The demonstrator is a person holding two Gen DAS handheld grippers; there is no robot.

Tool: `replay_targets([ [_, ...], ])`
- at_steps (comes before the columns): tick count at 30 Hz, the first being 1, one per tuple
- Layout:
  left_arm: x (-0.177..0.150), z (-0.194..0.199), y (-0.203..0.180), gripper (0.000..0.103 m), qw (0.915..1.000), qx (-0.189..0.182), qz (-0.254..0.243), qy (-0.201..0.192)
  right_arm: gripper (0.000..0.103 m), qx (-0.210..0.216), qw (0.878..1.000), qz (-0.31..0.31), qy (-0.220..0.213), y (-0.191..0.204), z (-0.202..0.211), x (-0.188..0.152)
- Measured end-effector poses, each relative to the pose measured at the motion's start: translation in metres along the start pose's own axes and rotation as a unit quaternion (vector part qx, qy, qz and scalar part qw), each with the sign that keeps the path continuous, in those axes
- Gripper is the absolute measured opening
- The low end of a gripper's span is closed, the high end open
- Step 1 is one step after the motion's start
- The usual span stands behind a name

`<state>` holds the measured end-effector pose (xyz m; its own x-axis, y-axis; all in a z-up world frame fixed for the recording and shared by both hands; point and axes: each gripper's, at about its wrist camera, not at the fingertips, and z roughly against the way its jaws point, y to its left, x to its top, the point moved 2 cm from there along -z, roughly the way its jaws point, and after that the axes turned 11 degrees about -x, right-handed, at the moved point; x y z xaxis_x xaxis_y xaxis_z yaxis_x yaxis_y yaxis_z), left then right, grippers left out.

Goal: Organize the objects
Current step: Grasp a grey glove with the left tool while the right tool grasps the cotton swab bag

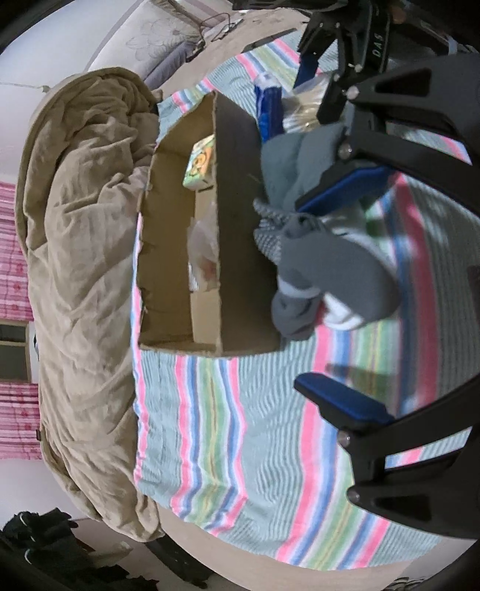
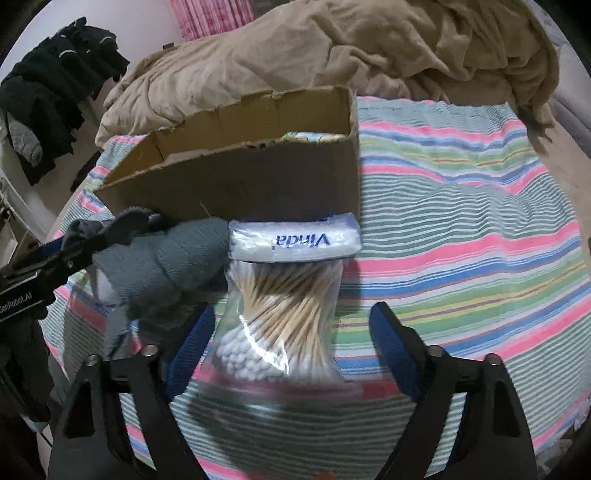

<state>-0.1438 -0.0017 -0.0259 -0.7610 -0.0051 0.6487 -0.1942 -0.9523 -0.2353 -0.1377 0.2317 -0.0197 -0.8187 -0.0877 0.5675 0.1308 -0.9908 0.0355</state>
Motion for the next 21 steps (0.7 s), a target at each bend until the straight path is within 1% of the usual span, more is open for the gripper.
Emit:
replay_targets([
  [1,0.000,-0.001,0.000,0.086,1.0000,-0.001,-0.003,-0.001,0.078,0.002,1.000,0.002,0.002,0.001,-0.002,-0.001],
  [2,0.001,-0.003,0.000,0.085,1.0000,-0.002,-0.005,-0.002,0.072,0.004,1.000,0.004,0.002,0.002,-0.002,-0.001],
  [3,0.001,-0.004,0.000,0.077,0.9999,-0.005,-0.008,-0.004,0.062,0.006,1.000,0.008,0.000,0.003,-0.002,-0.002],
  [4,0.002,-0.005,-0.001,0.063,0.9999,-0.008,-0.012,-0.004,0.056,0.006,1.000,0.012,-0.002,0.004,-0.002,-0.002],
  [6,0.002,-0.009,-0.002,0.051,0.9998,-0.012,-0.017,0.002,0.051,0.001,1.000,0.019,-0.004,0.006,-0.001,-0.002],
  [7,0.002,-0.009,-0.004,0.045,0.9997,-0.015,-0.019,0.000,0.051,0.001,1.000,0.019,-0.004,0.006,0.000,-0.002],
  [10,0.001,-0.004,-0.007,0.040,0.9996,-0.019,-0.022,-0.007,0.049,0.002,1.000,0.020,-0.004,0.004,0.003,-0.002],
  [15,-0.001,0.013,-0.011,0.038,0.9992,-0.026,-0.023,-0.020,0.048,0.002,1.000,0.021,-0.012,0.006,0.017,-0.006],
  [21,-0.002,0.043,-0.016,0.038,0.9985,-0.035,-0.024,-0.036,0.048,0.010,0.999,0.018,-0.026,0.009,0.039,-0.008],
])
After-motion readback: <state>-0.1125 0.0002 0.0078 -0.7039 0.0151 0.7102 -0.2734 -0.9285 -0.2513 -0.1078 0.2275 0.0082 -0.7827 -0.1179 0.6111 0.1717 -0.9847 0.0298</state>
